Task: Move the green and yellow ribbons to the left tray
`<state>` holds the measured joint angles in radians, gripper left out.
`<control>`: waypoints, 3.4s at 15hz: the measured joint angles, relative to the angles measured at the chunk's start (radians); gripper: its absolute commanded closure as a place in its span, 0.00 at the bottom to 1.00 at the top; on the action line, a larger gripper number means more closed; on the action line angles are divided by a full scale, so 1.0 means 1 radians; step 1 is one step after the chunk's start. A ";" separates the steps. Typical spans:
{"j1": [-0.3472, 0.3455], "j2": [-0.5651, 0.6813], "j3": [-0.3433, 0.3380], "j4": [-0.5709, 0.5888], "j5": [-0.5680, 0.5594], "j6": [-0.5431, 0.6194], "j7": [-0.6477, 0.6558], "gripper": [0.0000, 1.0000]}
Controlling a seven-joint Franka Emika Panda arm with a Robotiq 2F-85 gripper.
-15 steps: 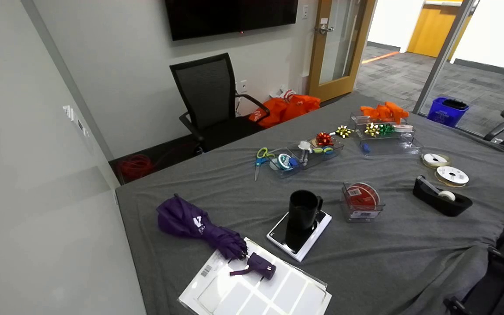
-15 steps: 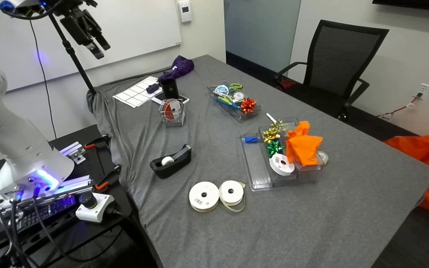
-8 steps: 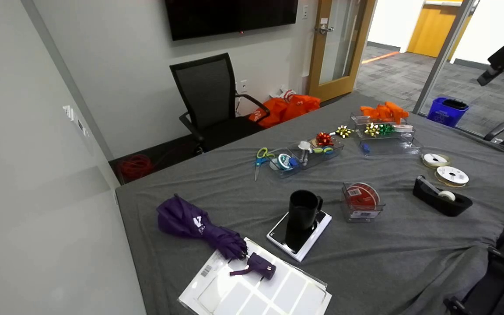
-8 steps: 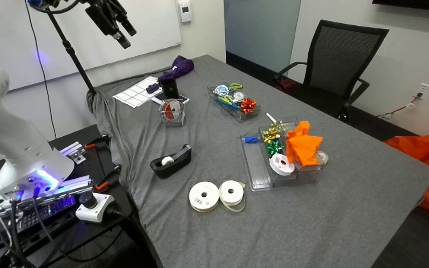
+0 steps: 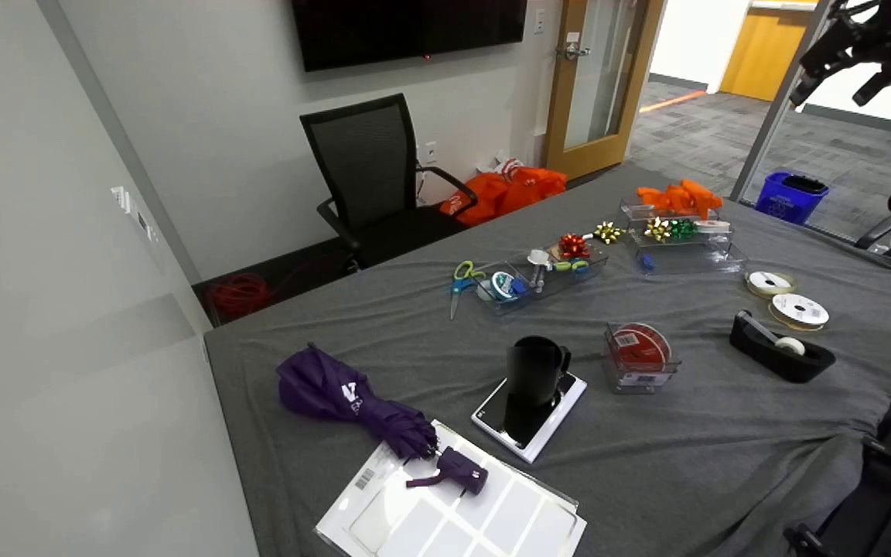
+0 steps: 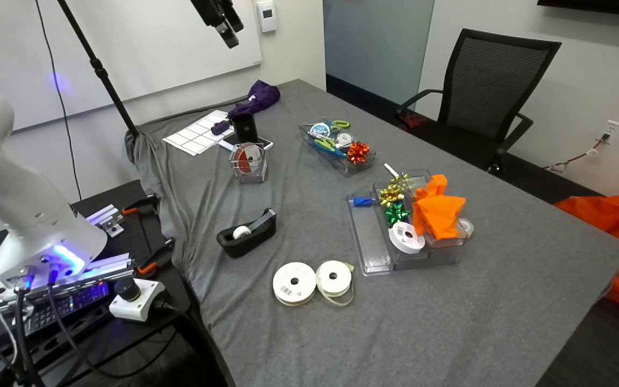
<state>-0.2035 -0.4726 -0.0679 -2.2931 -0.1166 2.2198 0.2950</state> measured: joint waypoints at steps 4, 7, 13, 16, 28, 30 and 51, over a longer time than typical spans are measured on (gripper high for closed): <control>0.000 0.123 -0.009 0.138 -0.027 -0.026 -0.025 0.00; -0.001 0.156 -0.010 0.170 -0.032 -0.031 -0.026 0.00; 0.000 0.160 -0.010 0.174 -0.032 -0.033 -0.019 0.00; 0.000 0.212 -0.017 0.209 -0.031 -0.032 -0.003 0.00; -0.010 0.745 -0.133 0.566 0.089 -0.022 -0.058 0.00; -0.017 0.822 -0.141 0.620 0.089 -0.017 -0.058 0.00; -0.062 1.169 -0.205 0.972 -0.009 0.058 -0.119 0.00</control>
<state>-0.2650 0.6963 -0.2734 -1.3214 -0.1257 2.2782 0.1764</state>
